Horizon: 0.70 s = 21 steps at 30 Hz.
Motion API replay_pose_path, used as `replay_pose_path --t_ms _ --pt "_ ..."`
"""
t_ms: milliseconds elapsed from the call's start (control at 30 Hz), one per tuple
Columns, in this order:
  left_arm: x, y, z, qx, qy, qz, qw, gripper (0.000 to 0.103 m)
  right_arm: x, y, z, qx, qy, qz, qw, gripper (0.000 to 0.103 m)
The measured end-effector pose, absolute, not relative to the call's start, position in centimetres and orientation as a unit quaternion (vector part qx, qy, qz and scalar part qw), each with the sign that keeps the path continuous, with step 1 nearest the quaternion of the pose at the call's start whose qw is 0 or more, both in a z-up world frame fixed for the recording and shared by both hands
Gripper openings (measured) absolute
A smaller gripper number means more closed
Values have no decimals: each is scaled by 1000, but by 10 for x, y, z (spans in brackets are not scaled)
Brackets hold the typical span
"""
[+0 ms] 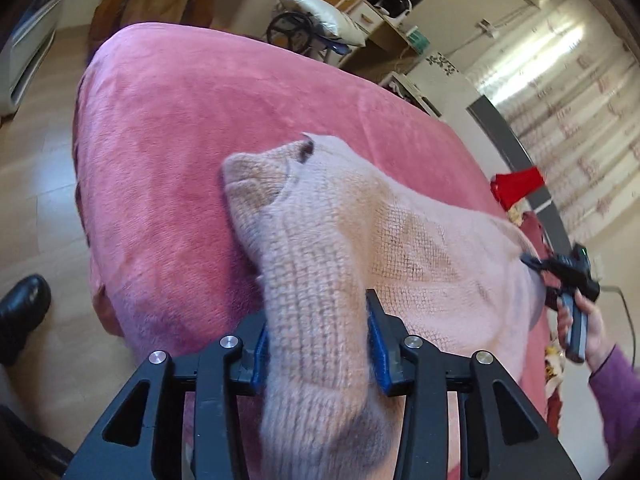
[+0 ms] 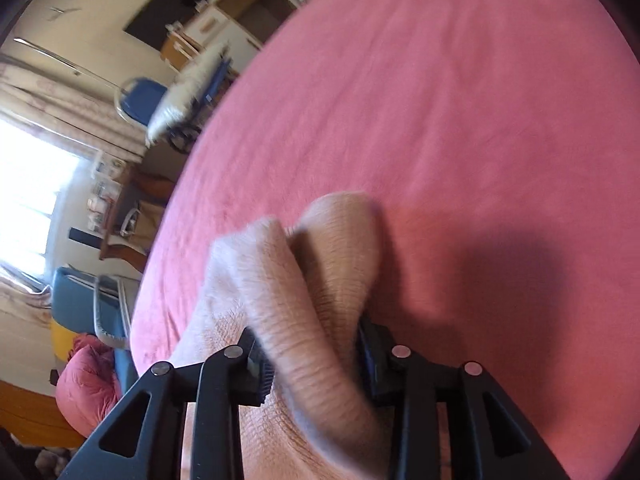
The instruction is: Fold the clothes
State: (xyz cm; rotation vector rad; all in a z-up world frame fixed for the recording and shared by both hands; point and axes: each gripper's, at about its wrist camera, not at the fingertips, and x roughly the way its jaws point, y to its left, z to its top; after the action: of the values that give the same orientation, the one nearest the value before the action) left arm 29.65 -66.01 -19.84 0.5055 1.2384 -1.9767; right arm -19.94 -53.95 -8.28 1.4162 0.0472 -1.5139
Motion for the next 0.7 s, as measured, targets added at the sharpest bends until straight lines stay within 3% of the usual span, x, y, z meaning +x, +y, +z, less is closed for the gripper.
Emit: replay_pose_path --t_ms 200,467,567,667,700 --pt "314 -643 -191 197 495 -762 367 45 -220 -466 -73 570 -25 -653 498 37" --pt "329 -608 -172 173 468 -770 398 45 -205 -421 -123 632 -63 -614 469 41" --pt "319 -599 -171 187 464 -772 393 45 -207 -413 -144 656 -112 -603 440 40" --pt "308 -592 -170 215 457 -769 392 45 -210 -397 -154 650 -186 -607 417 16" --pt "305 -589 -169 227 447 -767 401 45 -211 -392 -155 653 -198 -610 403 13"
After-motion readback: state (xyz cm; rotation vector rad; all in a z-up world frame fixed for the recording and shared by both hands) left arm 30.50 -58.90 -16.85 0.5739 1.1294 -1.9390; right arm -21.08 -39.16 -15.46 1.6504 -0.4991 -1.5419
